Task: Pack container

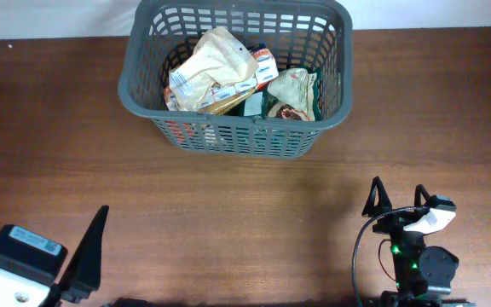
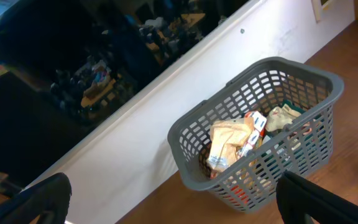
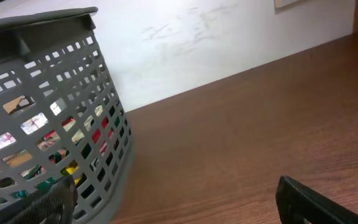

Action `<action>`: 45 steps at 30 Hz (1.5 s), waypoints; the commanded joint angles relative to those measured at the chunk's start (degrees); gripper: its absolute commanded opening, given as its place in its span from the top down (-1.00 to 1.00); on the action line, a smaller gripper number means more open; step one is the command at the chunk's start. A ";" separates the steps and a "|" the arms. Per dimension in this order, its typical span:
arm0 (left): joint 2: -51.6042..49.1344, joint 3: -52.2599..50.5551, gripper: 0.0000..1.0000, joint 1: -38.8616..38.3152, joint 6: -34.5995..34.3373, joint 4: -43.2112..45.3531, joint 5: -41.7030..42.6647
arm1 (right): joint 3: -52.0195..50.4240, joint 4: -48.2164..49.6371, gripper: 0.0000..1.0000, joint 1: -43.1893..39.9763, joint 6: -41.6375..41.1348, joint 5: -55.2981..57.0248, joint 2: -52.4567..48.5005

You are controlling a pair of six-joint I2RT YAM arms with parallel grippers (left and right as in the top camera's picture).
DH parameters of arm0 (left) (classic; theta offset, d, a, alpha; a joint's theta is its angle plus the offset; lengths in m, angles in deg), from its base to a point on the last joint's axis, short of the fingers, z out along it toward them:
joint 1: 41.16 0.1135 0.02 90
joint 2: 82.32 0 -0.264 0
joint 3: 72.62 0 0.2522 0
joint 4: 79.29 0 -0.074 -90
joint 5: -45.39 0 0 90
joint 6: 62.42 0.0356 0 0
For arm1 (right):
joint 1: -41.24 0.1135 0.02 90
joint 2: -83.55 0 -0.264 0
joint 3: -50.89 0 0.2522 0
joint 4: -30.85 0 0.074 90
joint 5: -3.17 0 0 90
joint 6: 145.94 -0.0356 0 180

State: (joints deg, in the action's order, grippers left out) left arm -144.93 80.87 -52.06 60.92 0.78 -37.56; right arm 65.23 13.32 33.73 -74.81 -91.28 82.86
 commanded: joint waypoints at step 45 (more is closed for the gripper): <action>47.93 -104.63 -0.99 9.57 -8.48 68.46 22.84 | -0.26 -0.28 -0.99 0.37 -0.04 -1.31 0.17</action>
State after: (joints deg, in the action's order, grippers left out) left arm -100.06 -15.39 -42.83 53.82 63.40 -18.59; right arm 65.23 13.38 33.75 -75.01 -91.52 82.86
